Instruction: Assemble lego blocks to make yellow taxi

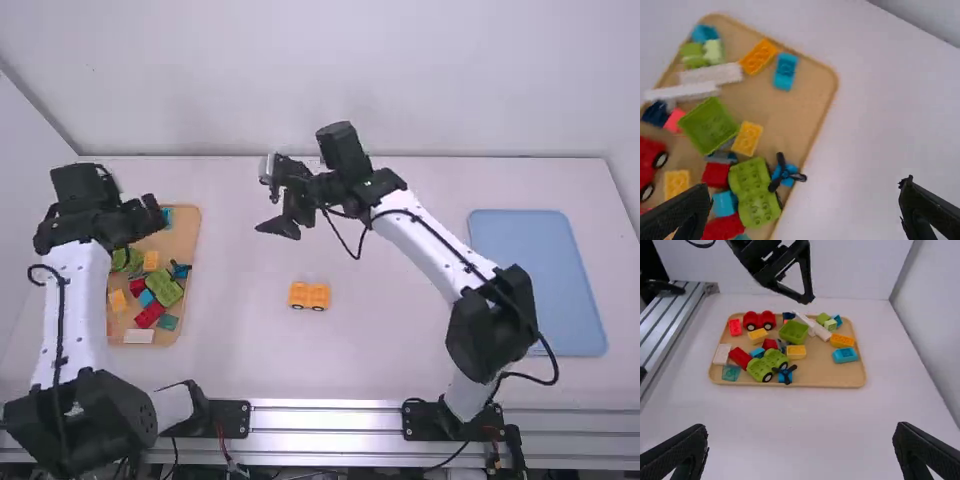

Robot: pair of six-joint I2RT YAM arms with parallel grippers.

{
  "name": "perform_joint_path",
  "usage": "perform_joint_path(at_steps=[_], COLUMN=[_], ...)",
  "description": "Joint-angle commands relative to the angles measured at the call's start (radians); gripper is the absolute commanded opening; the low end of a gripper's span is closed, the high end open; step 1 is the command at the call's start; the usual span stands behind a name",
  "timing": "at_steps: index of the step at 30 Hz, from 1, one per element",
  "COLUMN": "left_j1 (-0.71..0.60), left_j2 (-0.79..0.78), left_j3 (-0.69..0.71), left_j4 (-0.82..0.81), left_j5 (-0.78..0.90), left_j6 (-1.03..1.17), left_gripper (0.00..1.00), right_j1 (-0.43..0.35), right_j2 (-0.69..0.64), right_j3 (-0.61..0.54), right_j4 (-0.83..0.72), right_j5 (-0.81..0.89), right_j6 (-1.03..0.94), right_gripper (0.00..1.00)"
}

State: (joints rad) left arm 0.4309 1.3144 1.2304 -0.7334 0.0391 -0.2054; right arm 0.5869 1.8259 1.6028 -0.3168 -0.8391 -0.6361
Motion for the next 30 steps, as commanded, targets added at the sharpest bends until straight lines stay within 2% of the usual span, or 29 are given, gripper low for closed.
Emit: perform_joint_path(at_steps=[1, 10, 15, 18, 21, 25, 30], left_j1=[0.021, 0.032, 0.105, 0.152, 0.248, 0.380, 0.398], left_j2=[-0.017, -0.017, -0.017, -0.017, -0.005, 0.049, 0.131], left_j3=[-0.001, 0.005, 0.034, 0.060, 0.112, 0.173, 0.183], left_j4=[-0.012, -0.042, -0.097, -0.142, -0.194, -0.257, -0.313], left_j5=[-0.085, -0.196, -0.320, -0.325, -0.250, -0.004, 0.058], left_j6=[-0.207, -0.230, -0.352, -0.356, -0.296, -0.103, 0.012], left_gripper=[0.99, 0.99, 0.99, 0.99, 0.99, 0.99, 0.99], right_j1=[0.009, 0.036, 0.019, 0.013, 0.006, 0.017, 0.035], right_j2=[0.002, 0.002, 0.002, 0.002, 0.002, 0.002, 0.002], right_j3=[0.034, 0.034, 0.034, 0.034, 0.034, 0.034, 0.034], right_j4=[-0.003, -0.006, -0.005, -0.005, -0.005, -0.005, 0.015], right_j5=[0.025, 0.034, 0.024, -0.014, -0.066, -0.036, 0.050], right_j6=[-0.036, -0.038, -0.038, -0.043, -0.042, -0.042, 0.004], right_gripper=[0.99, 0.99, 0.99, 0.99, 0.99, 0.99, 0.99])
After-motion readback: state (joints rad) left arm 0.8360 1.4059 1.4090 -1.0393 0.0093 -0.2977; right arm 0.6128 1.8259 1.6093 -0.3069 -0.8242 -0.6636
